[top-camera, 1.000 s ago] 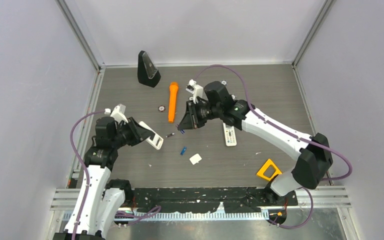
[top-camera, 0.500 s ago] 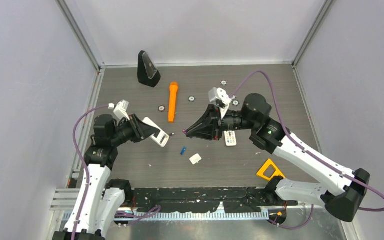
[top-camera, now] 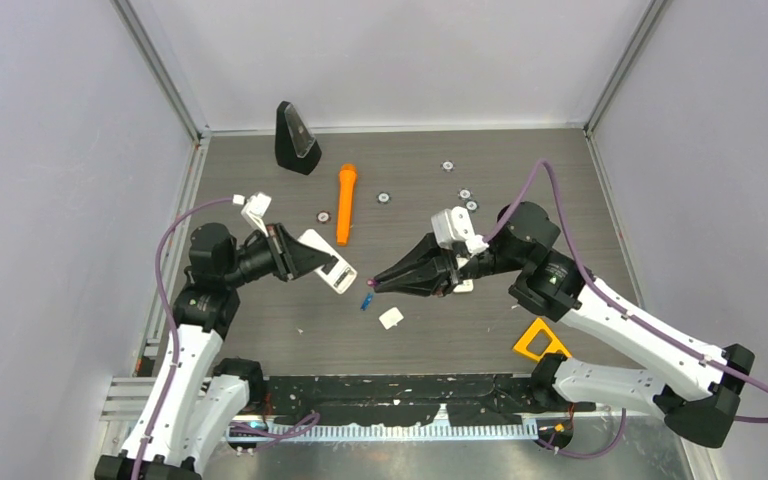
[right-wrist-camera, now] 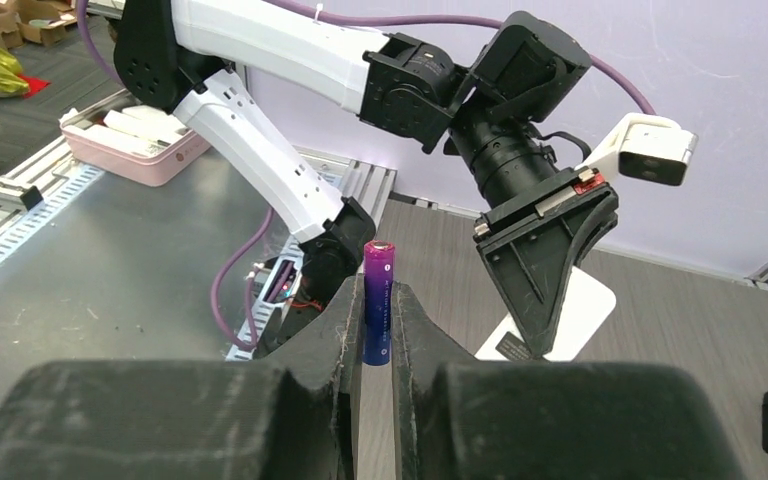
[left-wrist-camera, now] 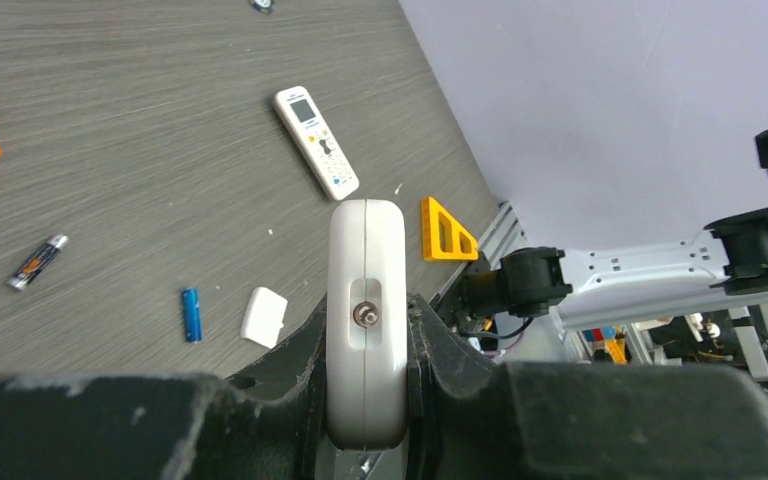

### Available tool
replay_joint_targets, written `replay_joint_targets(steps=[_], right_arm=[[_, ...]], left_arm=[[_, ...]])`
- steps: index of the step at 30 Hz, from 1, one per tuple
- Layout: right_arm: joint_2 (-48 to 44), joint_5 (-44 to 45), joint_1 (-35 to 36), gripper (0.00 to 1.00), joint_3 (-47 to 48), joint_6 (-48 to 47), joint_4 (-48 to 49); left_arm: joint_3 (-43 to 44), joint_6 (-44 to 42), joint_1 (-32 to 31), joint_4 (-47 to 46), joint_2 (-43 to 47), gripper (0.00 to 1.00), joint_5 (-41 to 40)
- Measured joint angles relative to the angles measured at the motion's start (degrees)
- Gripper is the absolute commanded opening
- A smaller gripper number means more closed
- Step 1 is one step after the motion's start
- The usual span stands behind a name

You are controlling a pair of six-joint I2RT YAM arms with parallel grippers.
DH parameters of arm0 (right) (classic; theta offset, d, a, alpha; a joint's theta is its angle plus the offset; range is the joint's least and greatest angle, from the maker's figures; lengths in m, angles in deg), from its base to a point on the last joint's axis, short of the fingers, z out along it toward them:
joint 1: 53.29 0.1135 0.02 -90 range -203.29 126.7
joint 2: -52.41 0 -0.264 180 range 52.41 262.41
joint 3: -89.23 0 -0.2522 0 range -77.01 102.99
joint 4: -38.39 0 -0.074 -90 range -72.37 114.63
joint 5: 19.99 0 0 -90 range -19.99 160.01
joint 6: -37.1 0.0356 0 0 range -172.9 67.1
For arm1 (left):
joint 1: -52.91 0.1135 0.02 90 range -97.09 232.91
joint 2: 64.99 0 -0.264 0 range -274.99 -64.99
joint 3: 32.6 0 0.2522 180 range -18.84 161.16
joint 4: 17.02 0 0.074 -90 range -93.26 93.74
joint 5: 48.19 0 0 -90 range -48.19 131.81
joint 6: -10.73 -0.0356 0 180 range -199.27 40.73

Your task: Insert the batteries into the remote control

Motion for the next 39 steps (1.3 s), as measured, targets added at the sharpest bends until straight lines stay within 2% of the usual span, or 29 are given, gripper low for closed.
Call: replay_joint_targets(steps=[5,8,13,16,19,24,35,39], right_arm=[[-0.09,3.63,0.11,0.06,0.0,2.03,0.22],[0.81,11.63,0.33,0.05,1.4,7.5,-1.46],[4.83,27.06,-0.09,0.05,7.15,20.39,-7.28],[6.14,32.04,-1.05,0.05,7.87,29.99,-9.38],[7.08,34.49,-2.01,0.05,7.89,40.02,-11.17],[7.89,36.74,-2.36,0.05,7.98,51.71,-12.66],[8.17,37.66,-2.36,0.05,8.37,62.25,-14.95],[8.15,38.91,-2.36,0.05,8.37,65.37,-16.94]], left_arm=[[0.0,3.8,-0.9,-3.93,-0.2,0.0,-0.28],[-0.17,6.71,-1.11,-6.16,-0.17,0.0,-1.84],[-2.67,14.62,-1.2,-14.12,-0.76,0.0,-5.51],[-3.28,19.34,-1.27,-17.88,-2.78,0.0,-6.8],[-3.28,22.56,-1.27,-19.56,-4.24,0.0,-8.04],[-3.28,25.24,-1.51,-19.65,-4.63,0.0,-9.81],[-3.3,27.98,-2.47,-20.15,-5.16,0.0,-12.87],[-3.37,27.63,-5.6,-22.95,-5.27,0.0,-15.72]])
